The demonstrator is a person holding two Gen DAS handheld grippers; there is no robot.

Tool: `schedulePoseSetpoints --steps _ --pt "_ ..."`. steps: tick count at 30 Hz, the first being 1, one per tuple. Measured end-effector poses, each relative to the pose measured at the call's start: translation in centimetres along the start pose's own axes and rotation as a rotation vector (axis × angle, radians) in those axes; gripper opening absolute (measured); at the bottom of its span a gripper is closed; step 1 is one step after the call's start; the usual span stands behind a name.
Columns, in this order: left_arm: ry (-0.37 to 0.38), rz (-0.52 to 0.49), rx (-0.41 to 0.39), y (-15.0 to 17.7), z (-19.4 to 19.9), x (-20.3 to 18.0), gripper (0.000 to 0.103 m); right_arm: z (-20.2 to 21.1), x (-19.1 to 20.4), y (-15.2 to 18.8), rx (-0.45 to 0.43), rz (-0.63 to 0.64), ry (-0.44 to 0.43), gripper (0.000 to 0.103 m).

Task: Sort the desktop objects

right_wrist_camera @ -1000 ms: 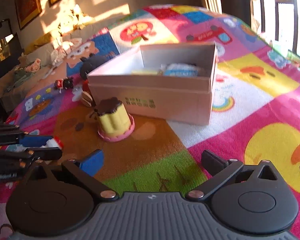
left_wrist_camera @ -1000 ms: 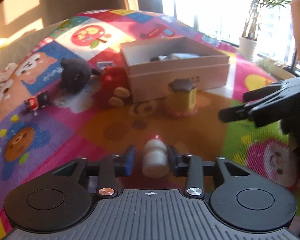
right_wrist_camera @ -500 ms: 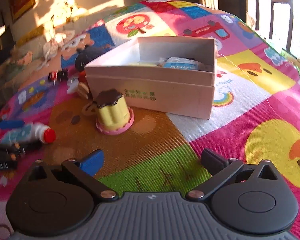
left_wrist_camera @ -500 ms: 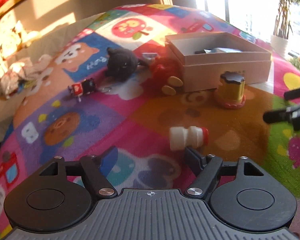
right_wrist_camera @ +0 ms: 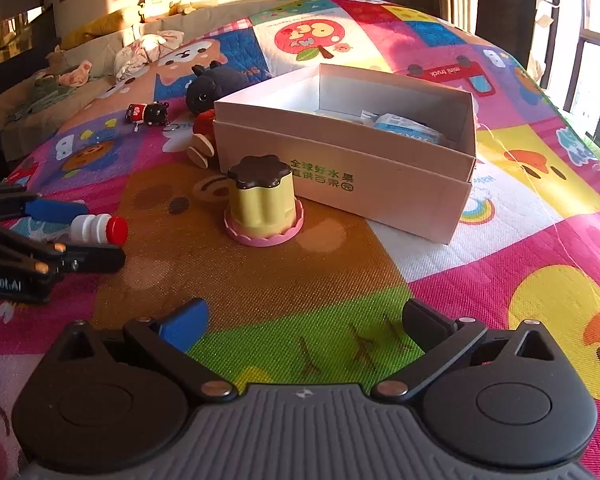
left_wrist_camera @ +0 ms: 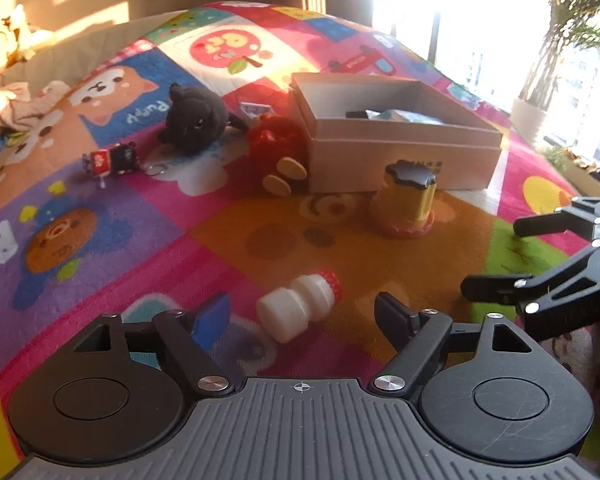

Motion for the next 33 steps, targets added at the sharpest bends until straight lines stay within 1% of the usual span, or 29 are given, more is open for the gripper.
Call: schedulePoseSetpoints --steps 3,5,9,11,15,17,19,20,21,23,24,25,26,28,29,30,32,33 --pt "-0.031 0.025 0.027 0.5 0.3 0.1 0.089 0.0 0.0 0.0 0.000 0.000 0.000 0.103" --pt "-0.024 0.062 0.046 0.8 0.6 0.3 0.089 0.0 0.0 0.0 0.000 0.001 0.001 0.103" --pt "0.082 0.126 0.035 0.3 0.9 -0.5 0.089 0.0 -0.4 -0.1 -0.004 -0.021 0.016 0.103" --pt "0.094 0.132 0.025 -0.1 0.5 -0.8 0.089 0.1 -0.8 -0.1 -0.007 -0.042 0.019 0.103" --pt "0.089 0.136 0.007 -0.6 -0.8 -1.1 0.086 0.3 -1.2 -0.2 -0.022 -0.073 0.023 0.103" --pt "0.075 0.120 -0.009 -0.8 -1.0 -1.1 0.085 0.5 -1.3 -0.2 -0.031 -0.082 0.023 0.103" --pt "0.056 0.099 -0.019 -0.9 -1.2 -1.1 0.079 0.6 -1.3 -0.2 -0.035 -0.090 0.016 0.103" --pt "0.044 0.088 -0.025 -0.9 -1.2 -0.9 0.078 0.6 -1.3 -0.3 -0.036 -0.094 0.013 0.103" --pt "0.026 0.078 -0.030 -0.9 -1.2 -0.8 0.074 0.6 -1.4 -0.3 -0.038 -0.098 0.010 0.103" --pt "-0.025 0.051 -0.048 -0.9 -1.0 -0.2 0.073 1.1 -1.6 -0.5 -0.065 -0.113 0.023 0.103" --pt "-0.042 0.046 -0.053 -0.8 -0.9 0.2 0.073 1.4 -1.5 -0.7 -0.084 -0.112 0.017 0.103" --pt "-0.040 0.049 -0.050 -0.6 -0.9 0.4 0.076 1.7 -1.2 -1.0 -0.096 -0.100 -0.007 0.103" --pt "-0.029 0.054 -0.051 -0.4 -0.7 0.5 0.078 1.9 -0.6 -1.4 -0.102 -0.074 -0.030 0.103" --pt "-0.013 0.059 -0.070 -0.1 -0.1 0.6 0.086 1.9 0.6 -2.5 -0.112 -0.023 -0.033 0.103" --pt "-0.003 0.059 -0.084 0.0 0.3 0.5 0.087 1.6 1.0 -3.1 -0.111 -0.009 -0.031 0.099" --pt "0.006 0.058 -0.098 0.0 0.6 0.5 0.089 1.1 1.4 -3.8 -0.099 0.002 -0.027 0.092" --pt "0.027 0.055 -0.117 0.1 0.9 0.3 0.093 -0.6 2.0 -4.9 -0.066 0.019 -0.008 0.084" --pt "0.041 0.053 -0.120 0.1 0.9 0.1 0.094 -1.3 2.3 -5.4 -0.057 0.023 0.005 0.083"
Point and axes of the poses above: each gripper's, at about its wrist camera, not at the fingertips, and z roughly against the way its jaws point, x to its left, y to its underside, the point moved 9 cm from there along -z, roughly the way its jaws point, and after that the axes turned 9 degrees about y, right-handed, at the moved point
